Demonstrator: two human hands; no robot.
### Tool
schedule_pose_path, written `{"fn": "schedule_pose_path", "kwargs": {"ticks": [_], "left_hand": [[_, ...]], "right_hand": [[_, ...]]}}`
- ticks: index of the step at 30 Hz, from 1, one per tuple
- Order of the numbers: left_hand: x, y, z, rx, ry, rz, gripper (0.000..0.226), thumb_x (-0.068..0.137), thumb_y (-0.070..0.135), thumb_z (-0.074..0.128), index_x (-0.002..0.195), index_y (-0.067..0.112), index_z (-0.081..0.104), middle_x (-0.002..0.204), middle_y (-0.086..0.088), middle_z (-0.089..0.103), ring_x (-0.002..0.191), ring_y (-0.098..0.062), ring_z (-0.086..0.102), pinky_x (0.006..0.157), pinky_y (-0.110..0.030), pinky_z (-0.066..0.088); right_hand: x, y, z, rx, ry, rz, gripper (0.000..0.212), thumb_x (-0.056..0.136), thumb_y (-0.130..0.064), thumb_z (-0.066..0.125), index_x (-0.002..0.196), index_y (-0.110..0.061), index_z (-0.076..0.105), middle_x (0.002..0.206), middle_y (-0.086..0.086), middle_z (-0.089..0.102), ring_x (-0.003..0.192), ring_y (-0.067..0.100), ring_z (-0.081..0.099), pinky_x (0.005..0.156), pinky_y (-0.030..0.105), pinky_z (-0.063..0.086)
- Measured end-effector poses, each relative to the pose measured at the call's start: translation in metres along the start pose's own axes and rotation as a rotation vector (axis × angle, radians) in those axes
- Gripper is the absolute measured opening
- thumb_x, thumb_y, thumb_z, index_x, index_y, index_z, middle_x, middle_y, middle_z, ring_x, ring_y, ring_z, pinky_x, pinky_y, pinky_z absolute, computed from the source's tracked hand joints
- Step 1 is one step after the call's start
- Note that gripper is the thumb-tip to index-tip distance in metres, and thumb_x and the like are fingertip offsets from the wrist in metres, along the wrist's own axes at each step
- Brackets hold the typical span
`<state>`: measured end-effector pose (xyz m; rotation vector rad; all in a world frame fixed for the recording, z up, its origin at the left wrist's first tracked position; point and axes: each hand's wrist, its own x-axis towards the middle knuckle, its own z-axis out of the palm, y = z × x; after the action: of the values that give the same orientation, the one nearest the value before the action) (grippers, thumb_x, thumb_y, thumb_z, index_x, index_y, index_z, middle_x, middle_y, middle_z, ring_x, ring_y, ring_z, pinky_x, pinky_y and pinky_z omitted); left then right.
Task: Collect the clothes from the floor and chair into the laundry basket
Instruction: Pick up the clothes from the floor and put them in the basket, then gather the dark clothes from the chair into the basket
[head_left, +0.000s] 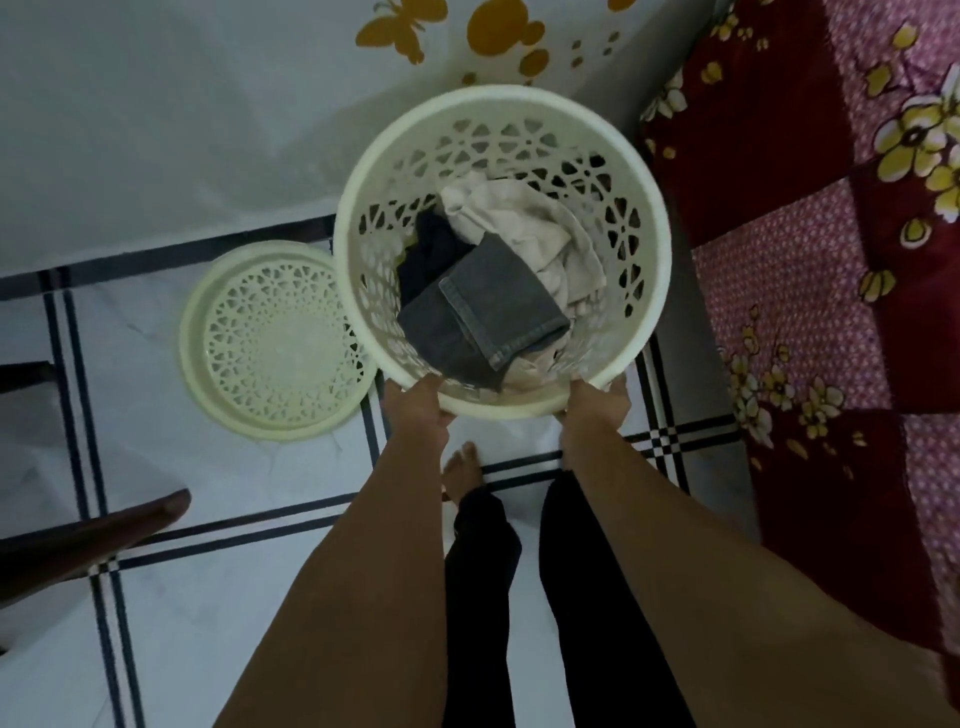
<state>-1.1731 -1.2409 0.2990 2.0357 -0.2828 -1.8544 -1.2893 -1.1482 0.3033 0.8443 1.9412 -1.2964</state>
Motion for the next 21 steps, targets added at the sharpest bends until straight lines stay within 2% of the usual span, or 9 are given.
{"fn": "schedule_pose_path", "kwargs": {"ticks": [4, 8, 12, 14, 15, 17, 18, 19, 21], "left_hand": [[-0.006, -0.016, -0.057, -0.039, 0.025, -0.023, 0.054, 0.088, -0.008, 0.055, 0.137, 0.011, 0.043, 0.133, -0.015, 0.052, 0.106, -0.030, 0.052, 0.097, -0.052, 0.047], [-0.013, -0.035, -0.095, -0.043, 0.024, 0.006, 0.048, 0.090, -0.007, 0.052, 0.135, 0.004, 0.042, 0.124, -0.015, 0.052, 0.105, -0.029, 0.052, 0.097, -0.048, 0.047], [-0.034, -0.043, -0.121, 0.051, 0.016, 0.070, 0.059, 0.090, 0.005, 0.057, 0.144, 0.010, 0.034, 0.122, -0.011, 0.055, 0.103, -0.022, 0.054, 0.089, -0.030, 0.046], [-0.069, -0.040, -0.143, 0.078, 0.021, 0.113, 0.068, 0.089, 0.012, 0.060, 0.148, 0.015, 0.026, 0.139, -0.010, 0.048, 0.118, -0.023, 0.052, 0.098, -0.031, 0.043], [-0.088, -0.036, -0.155, 0.095, 0.012, 0.151, 0.069, 0.089, 0.014, 0.061, 0.149, 0.015, 0.026, 0.145, -0.011, 0.044, 0.126, -0.025, 0.049, 0.104, -0.034, 0.042], [-0.129, -0.022, -0.183, 0.119, -0.016, 0.212, 0.065, 0.089, 0.018, 0.061, 0.147, 0.015, 0.030, 0.147, -0.010, 0.041, 0.126, -0.025, 0.048, 0.108, -0.037, 0.041], [-0.149, -0.014, -0.199, 0.109, -0.027, 0.226, 0.064, 0.090, 0.019, 0.060, 0.146, 0.015, 0.031, 0.145, -0.008, 0.044, 0.121, -0.022, 0.049, 0.106, -0.036, 0.041], [-0.167, -0.005, -0.219, 0.084, -0.032, 0.246, 0.062, 0.090, 0.019, 0.060, 0.146, 0.015, 0.033, 0.140, -0.007, 0.046, 0.114, -0.020, 0.049, 0.102, -0.033, 0.041], [-0.202, 0.019, -0.259, 0.039, -0.030, 0.296, 0.058, 0.091, 0.020, 0.059, 0.144, 0.015, 0.035, 0.133, -0.007, 0.049, 0.106, -0.017, 0.047, 0.094, -0.030, 0.040]], "right_hand": [[-0.021, 0.036, -0.005, 0.044, -0.063, 0.037, 0.066, 0.088, 0.002, 0.060, 0.145, -0.023, 0.037, 0.133, 0.011, 0.058, 0.118, 0.031, 0.058, 0.104, 0.048, 0.046], [-0.037, 0.063, -0.017, -0.019, -0.126, 0.039, 0.059, 0.088, -0.002, 0.061, 0.142, -0.016, 0.042, 0.129, 0.013, 0.059, 0.117, 0.032, 0.057, 0.104, 0.047, 0.046], [-0.068, 0.078, -0.035, -0.195, -0.259, 0.003, 0.033, 0.087, -0.012, 0.062, 0.119, -0.001, 0.058, 0.098, 0.010, 0.055, 0.088, 0.025, 0.053, 0.098, 0.041, 0.049], [-0.110, 0.077, -0.049, -0.283, -0.363, -0.046, 0.002, 0.088, -0.012, 0.059, 0.088, -0.010, 0.060, 0.079, 0.004, 0.049, 0.069, 0.019, 0.047, 0.085, 0.036, 0.046], [-0.134, 0.073, -0.054, -0.332, -0.418, -0.078, 0.007, 0.089, -0.012, 0.059, 0.083, -0.014, 0.056, 0.072, 0.002, 0.047, 0.063, 0.016, 0.045, 0.080, 0.034, 0.043], [-0.187, 0.065, -0.063, -0.416, -0.525, -0.156, 0.004, 0.090, -0.015, 0.059, 0.091, -0.013, 0.056, 0.071, 0.004, 0.045, 0.061, 0.015, 0.043, 0.075, 0.032, 0.040], [-0.211, 0.063, -0.065, -0.473, -0.578, -0.209, 0.016, 0.090, -0.017, 0.060, 0.097, -0.003, 0.060, 0.075, 0.006, 0.046, 0.065, 0.017, 0.044, 0.075, 0.032, 0.039], [-0.237, 0.062, -0.065, -0.522, -0.621, -0.263, 0.033, 0.091, -0.018, 0.060, 0.111, 0.007, 0.058, 0.083, 0.010, 0.050, 0.073, 0.022, 0.049, 0.077, 0.033, 0.042], [-0.292, 0.060, -0.062, -0.629, -0.687, -0.334, 0.052, 0.091, -0.019, 0.060, 0.133, 0.008, 0.045, 0.115, 0.020, 0.060, 0.102, 0.034, 0.060, 0.092, 0.042, 0.050]]}}
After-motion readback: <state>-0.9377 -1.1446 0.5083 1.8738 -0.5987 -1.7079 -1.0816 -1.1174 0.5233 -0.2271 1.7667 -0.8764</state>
